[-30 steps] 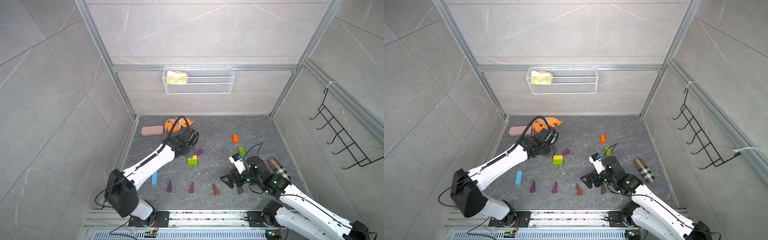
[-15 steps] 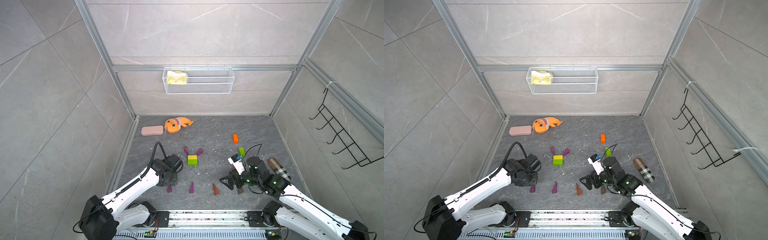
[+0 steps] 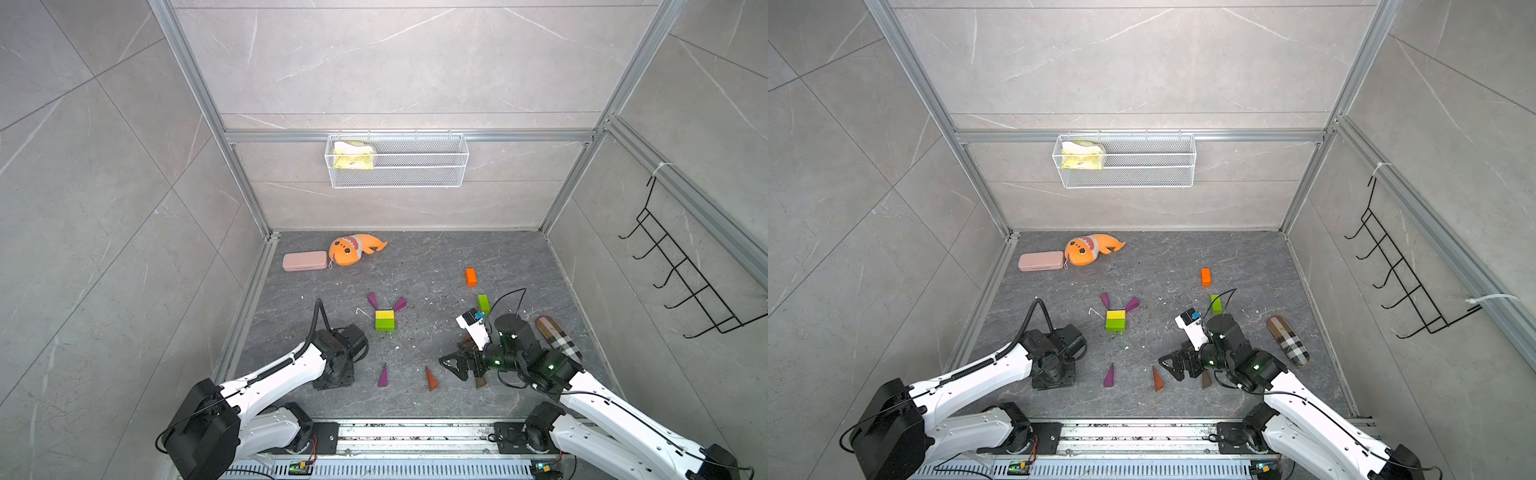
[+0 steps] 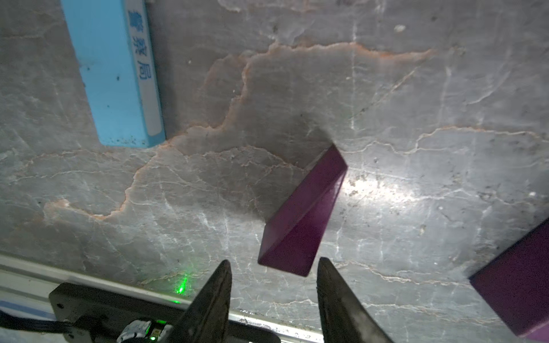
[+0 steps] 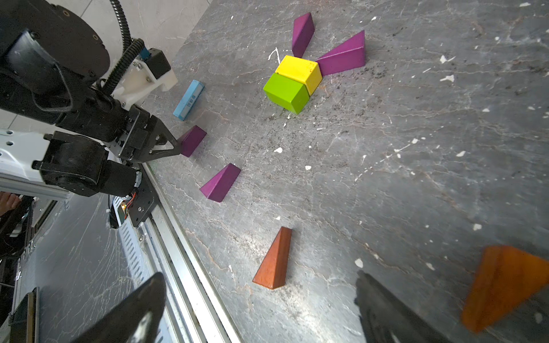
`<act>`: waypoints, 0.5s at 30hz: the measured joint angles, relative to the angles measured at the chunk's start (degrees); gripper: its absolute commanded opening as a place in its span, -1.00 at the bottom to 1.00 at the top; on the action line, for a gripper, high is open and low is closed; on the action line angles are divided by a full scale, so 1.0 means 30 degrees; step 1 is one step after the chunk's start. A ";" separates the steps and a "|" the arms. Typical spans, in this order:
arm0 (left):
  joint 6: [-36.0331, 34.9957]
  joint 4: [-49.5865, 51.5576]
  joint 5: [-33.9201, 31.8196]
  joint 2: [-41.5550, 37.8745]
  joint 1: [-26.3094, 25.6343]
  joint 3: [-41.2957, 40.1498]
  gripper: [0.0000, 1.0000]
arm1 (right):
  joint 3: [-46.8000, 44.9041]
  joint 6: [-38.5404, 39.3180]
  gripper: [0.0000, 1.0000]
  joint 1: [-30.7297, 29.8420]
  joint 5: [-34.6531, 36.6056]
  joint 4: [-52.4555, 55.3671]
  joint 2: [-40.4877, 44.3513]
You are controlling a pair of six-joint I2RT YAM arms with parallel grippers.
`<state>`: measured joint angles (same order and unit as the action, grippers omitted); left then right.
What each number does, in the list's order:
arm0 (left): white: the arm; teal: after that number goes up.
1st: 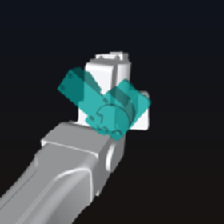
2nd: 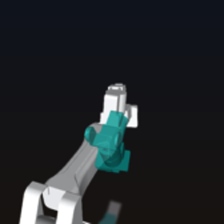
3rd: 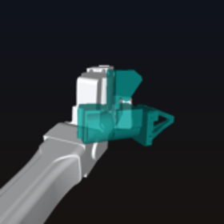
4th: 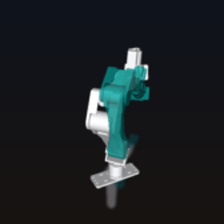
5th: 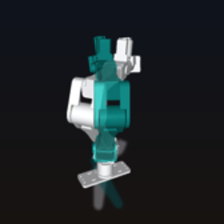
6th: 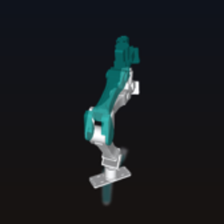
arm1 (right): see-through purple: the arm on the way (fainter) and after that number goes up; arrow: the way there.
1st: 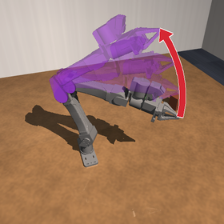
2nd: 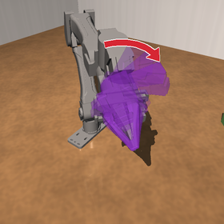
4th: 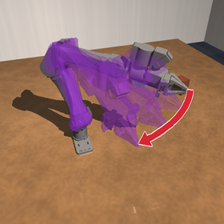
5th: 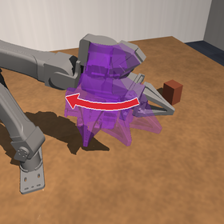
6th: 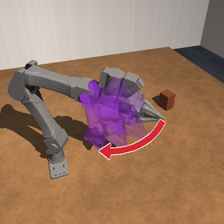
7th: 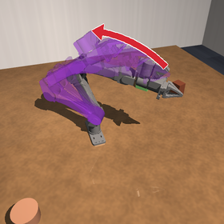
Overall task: Assemble a small pinwheel with building blocks
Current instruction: Pick up the building block from the center of the board.
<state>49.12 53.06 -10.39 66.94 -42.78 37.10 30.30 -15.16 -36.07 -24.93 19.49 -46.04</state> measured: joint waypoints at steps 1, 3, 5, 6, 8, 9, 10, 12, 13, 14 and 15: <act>-0.0058 -0.0291 0.0007 0.0080 0.0007 0.0000 -0.05 | 0.0000 0.0000 0.99 0.0000 0.0000 -0.0007 0.0000; -0.0270 -0.0823 0.0044 0.0459 0.0000 0.0022 -0.06 | -0.0007 0.0000 1.00 0.0000 0.0000 -0.0007 0.0015; -0.0488 -0.1275 0.0109 0.0976 0.0000 0.0036 -0.08 | -0.0007 0.0000 1.00 0.0000 0.0000 -0.0007 0.0015; -0.0576 -0.1479 0.0146 0.1253 0.0000 0.0036 -0.10 | -0.0007 0.0000 1.00 0.0000 0.0000 -0.0007 0.0015; -0.0750 -0.1800 0.0175 0.1596 0.0000 0.0036 -0.14 | -0.0007 0.0000 1.00 0.0000 0.0000 -0.0007 0.0015; -0.0816 -0.1931 0.0182 0.1668 0.0000 0.0036 -0.16 | -0.0007 0.0000 1.00 0.0000 0.0000 -0.0007 0.0015; -0.0889 -0.2040 0.0189 0.1668 0.0000 0.0036 -0.17 | -0.0007 0.0000 1.00 0.0000 0.0000 -0.0007 0.0007; -0.0984 -0.2237 0.0189 0.1676 0.0000 0.0036 -0.20 | -0.0007 0.0000 0.99 0.0000 0.0000 -0.0007 0.0007; -0.1013 -0.2288 0.0189 0.1676 0.0000 0.0036 -0.21 | -0.0007 0.0000 0.99 0.0000 0.0000 -0.0007 0.0015; -0.1064 -0.2317 0.0189 0.1676 0.0000 0.0036 -0.23 | -0.0007 0.0000 1.00 0.0000 0.0000 -0.0007 0.0015; -0.1100 -0.2331 0.0189 0.1676 0.0000 0.0036 -0.24 | -0.0007 0.0000 1.00 0.0000 0.0000 -0.0007 0.0007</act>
<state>45.82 46.06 -9.82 71.96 -42.78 37.21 30.28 -15.16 -36.07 -24.93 19.46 -46.02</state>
